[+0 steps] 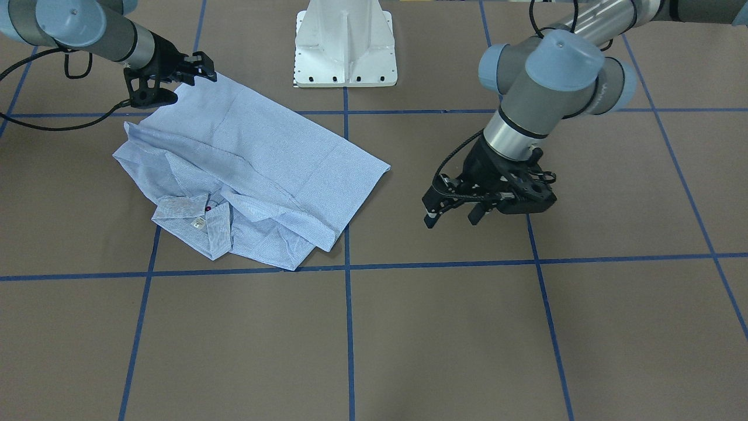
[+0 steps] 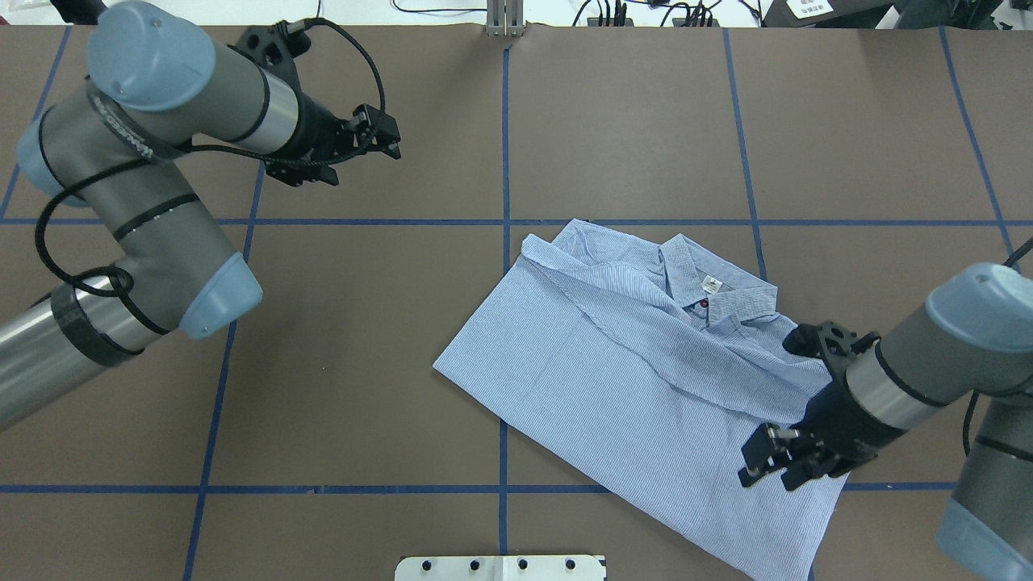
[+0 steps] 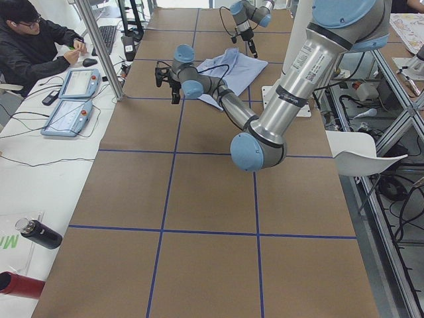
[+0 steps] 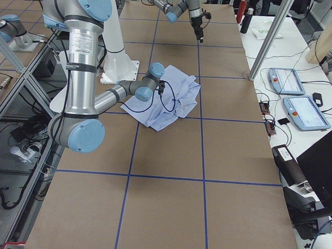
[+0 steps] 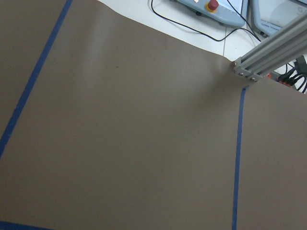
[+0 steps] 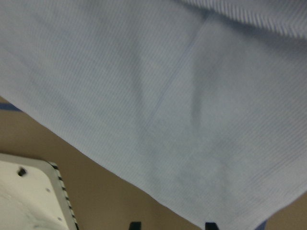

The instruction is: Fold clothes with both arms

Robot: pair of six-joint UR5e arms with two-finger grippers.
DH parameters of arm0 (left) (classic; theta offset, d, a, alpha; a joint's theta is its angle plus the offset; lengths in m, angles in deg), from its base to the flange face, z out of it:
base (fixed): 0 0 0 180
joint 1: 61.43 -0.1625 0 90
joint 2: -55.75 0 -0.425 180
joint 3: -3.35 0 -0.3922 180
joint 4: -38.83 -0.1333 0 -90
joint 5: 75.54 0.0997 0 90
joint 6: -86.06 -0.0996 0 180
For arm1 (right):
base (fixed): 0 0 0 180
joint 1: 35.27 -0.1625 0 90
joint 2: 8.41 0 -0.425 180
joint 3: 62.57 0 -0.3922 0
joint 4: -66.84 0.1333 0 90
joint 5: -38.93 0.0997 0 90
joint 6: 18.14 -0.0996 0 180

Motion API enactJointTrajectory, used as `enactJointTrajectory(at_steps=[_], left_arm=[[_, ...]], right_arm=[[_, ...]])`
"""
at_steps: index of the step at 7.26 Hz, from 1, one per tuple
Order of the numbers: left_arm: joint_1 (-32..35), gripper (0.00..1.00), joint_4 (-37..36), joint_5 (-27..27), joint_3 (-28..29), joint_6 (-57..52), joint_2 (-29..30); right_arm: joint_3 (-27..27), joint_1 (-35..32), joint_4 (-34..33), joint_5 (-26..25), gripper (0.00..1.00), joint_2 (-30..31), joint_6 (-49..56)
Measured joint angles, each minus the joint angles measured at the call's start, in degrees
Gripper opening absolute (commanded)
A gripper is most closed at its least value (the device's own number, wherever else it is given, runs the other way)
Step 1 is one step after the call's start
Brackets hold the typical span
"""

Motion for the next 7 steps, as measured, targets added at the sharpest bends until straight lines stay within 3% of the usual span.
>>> enactJointTrajectory(at_steps=[3, 7], left_arm=[[-10.8, 0.96, -0.1, 4.9, -4.1, 12.2, -0.6], [-16.8, 0.96, -0.6, 10.0, 0.5, 15.1, -0.4]], right_arm=[[-0.6, -11.0, -0.1, -0.9, 1.00, -6.9, 0.7], [-2.0, -14.8, -0.4, -0.7, 1.00, -10.2, -0.2]])
